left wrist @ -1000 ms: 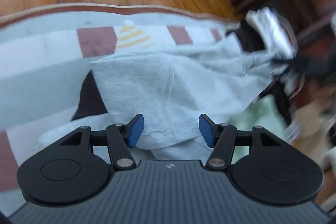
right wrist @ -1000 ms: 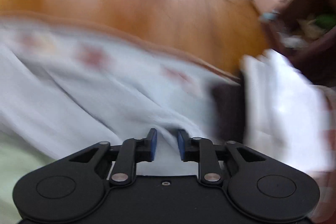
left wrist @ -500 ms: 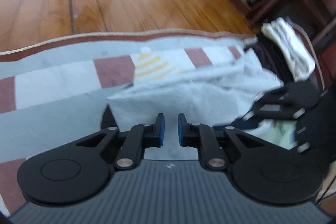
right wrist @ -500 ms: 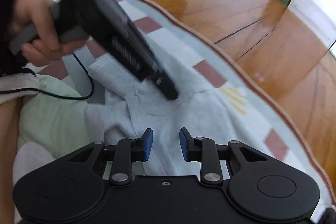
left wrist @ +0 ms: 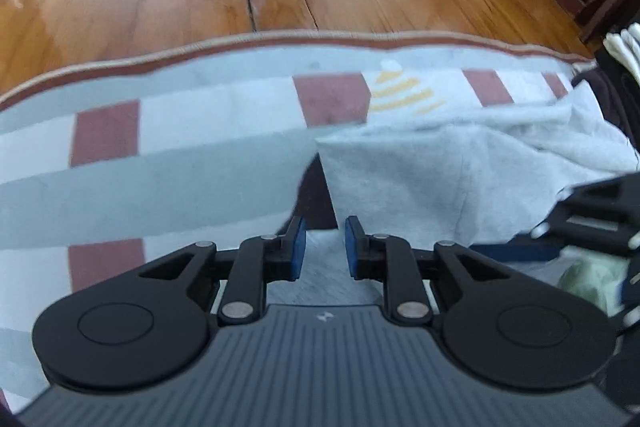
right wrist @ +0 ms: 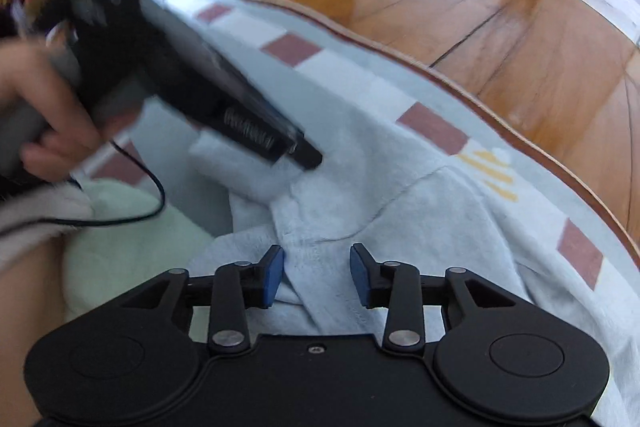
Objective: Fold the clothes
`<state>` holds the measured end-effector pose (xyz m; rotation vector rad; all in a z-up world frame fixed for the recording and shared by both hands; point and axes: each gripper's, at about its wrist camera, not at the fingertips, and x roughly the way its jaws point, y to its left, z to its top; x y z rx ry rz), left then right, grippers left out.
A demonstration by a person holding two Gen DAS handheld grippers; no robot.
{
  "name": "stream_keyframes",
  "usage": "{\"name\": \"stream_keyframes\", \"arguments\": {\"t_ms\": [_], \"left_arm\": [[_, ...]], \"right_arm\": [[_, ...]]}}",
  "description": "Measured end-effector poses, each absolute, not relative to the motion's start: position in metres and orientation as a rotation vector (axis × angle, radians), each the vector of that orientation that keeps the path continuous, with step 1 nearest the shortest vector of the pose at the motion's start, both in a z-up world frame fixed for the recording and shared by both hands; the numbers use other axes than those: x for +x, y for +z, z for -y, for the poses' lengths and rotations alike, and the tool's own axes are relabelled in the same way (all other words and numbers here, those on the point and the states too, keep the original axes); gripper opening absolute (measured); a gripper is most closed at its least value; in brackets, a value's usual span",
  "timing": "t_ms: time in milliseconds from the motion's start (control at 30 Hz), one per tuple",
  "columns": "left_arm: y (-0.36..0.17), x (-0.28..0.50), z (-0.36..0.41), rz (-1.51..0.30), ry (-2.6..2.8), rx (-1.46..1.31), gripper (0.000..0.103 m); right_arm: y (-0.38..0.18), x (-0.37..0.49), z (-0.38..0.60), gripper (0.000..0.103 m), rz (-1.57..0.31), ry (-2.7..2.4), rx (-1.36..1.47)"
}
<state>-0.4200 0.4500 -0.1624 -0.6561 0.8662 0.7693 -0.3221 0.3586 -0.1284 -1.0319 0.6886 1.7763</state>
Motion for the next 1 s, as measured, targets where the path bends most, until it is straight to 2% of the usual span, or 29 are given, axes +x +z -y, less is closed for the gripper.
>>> {"name": "stream_keyframes", "arguments": {"t_ms": [33, 100, 133, 300, 400, 467, 533, 633, 733, 900, 1000], "left_arm": [[-0.162, -0.420, -0.448, -0.869, 0.782, -0.650, 0.019], [-0.161, -0.421, -0.445, -0.873, 0.809, -0.637, 0.019], [-0.160, -0.421, -0.443, -0.876, 0.822, -0.630, 0.019], [-0.153, -0.422, -0.439, -0.826, 0.820, -0.629, 0.020], [-0.140, -0.418, -0.435, -0.711, 0.731, -0.615, 0.037], [-0.132, -0.407, -0.425, -0.668, 0.662, -0.547, 0.054], [-0.128, -0.393, -0.414, -0.654, 0.611, -0.474, 0.059], [-0.127, -0.374, -0.407, -0.648, 0.614, -0.414, 0.074], [-0.128, -0.363, -0.410, -0.643, 0.616, -0.447, 0.075], [-0.111, -0.381, -0.409, -0.468, 0.561, -0.510, 0.075], [-0.102, -0.386, -0.408, -0.438, 0.548, -0.496, 0.075]], "right_arm": [[-0.130, -0.327, -0.356, 0.039, -0.625, 1.772, -1.070], [-0.130, -0.334, -0.352, 0.008, -0.486, 1.743, -1.090], [-0.125, -0.333, -0.352, 0.005, -0.450, 1.722, -1.043], [-0.092, -0.291, -0.357, 0.005, -0.532, 1.645, -0.773], [-0.073, -0.250, -0.355, 0.005, -0.686, 1.603, -0.592], [-0.061, -0.223, -0.348, 0.005, -0.790, 1.576, -0.438], [-0.047, -0.208, -0.336, 0.005, -0.808, 1.571, -0.315], [-0.028, -0.206, -0.318, 0.005, -0.786, 1.634, -0.248], [-0.011, -0.207, -0.296, 0.005, -0.812, 1.710, -0.183], [-0.007, -0.196, -0.273, 0.007, -1.010, 1.797, -0.075], [-0.012, -0.192, -0.260, 0.007, -1.125, 1.828, -0.057]]}}
